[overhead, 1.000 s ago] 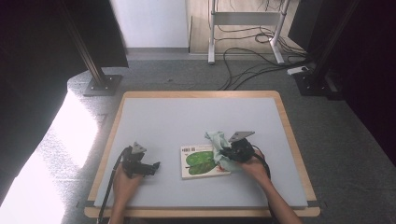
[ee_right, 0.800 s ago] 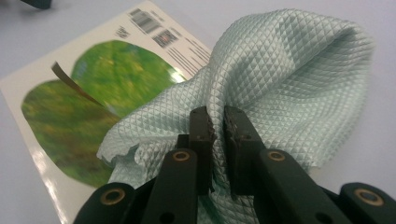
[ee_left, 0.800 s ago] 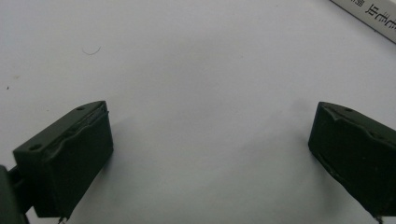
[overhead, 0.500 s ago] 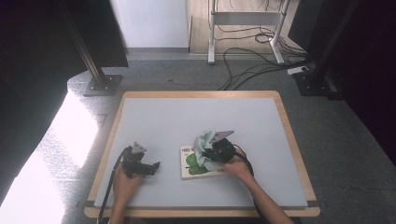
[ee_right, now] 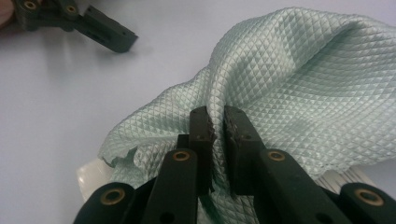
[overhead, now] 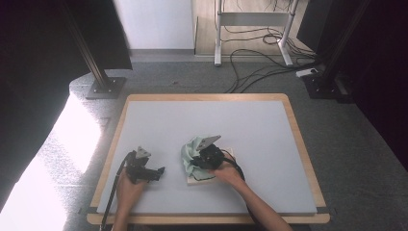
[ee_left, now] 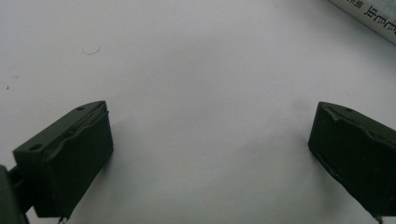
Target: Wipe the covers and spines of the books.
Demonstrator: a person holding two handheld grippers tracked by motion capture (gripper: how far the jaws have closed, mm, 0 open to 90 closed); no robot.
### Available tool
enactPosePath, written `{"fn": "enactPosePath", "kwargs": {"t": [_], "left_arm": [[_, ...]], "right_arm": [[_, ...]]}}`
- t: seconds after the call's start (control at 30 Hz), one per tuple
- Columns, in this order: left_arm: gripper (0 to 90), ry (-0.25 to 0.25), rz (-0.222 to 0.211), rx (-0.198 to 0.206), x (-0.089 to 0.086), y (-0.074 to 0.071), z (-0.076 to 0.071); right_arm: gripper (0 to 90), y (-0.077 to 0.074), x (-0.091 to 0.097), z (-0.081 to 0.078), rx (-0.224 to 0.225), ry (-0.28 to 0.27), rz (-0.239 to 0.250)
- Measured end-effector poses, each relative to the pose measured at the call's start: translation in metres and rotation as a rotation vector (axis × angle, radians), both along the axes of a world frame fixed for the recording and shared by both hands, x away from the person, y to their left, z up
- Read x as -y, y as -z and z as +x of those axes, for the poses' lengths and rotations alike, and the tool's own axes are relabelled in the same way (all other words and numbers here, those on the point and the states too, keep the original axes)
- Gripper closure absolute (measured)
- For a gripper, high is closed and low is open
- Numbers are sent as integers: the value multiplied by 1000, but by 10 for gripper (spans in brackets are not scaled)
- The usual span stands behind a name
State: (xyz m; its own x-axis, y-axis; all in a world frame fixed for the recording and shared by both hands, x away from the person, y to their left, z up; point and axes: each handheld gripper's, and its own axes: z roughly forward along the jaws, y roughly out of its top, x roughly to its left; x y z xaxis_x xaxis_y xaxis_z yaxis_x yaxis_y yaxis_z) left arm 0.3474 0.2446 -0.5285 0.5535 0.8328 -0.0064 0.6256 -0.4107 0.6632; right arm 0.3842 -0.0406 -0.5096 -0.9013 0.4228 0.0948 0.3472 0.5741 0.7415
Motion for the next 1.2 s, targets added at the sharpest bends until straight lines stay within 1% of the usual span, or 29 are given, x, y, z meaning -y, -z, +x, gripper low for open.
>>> {"fn": "enactPosePath", "kwargs": {"t": [0.03, 0.2, 0.33, 0.5, 0.67, 0.83, 0.9, 0.93, 1.0, 1.03, 1.07, 1.1, 1.13, 1.17, 1.2], "left_arm": [[0, 0, 0, 0, 0, 0, 0], [0, 0, 0, 0, 0, 0, 0], [0, 1, 1, 0, 0, 0, 0], [0, 0, 2, 1, 0, 0, 0], [0, 0, 1, 2, 0, 0, 0], [0, -1, 1, 2, 0, 0, 0], [0, -1, 0, 2, 0, 0, 0], [0, -1, 0, 2, 0, 0, 0], [0, -2, 0, 2, 0, 0, 0], [0, -1, 0, 2, 0, 0, 0], [0, -2, 0, 2, 0, 0, 0], [0, -1, 0, 2, 0, 0, 0], [0, -1, 0, 2, 0, 0, 0], [0, -1, 1, 2, 0, 0, 0], [0, -1, 1, 2, 0, 0, 0]], "right_arm": [[809, 0, -5, -1, -2, -10, 2], [810, 0, -12, -4, -2, -26, 4], [810, 0, -11, -7, -18, -37, 15], [810, 1, -6, -17, -17, -60, 17], [811, 0, -2, -20, -10, -51, 8], [813, 1, 11, -19, -15, -28, 11], [813, 1, 19, -18, -17, -14, 11], [814, 2, 28, -17, -19, -2, 11], [814, 2, 31, -17, -21, 7, 12], [814, 2, 40, -15, -22, 20, 15], [814, 2, 40, -15, -22, 20, 15], [814, 3, 49, -15, -24, 39, 16], [814, 3, 49, -15, -24, 39, 16], [815, 3, 53, -14, -24, 46, 16], [815, 4, 61, -14, -26, 63, 18]]}}
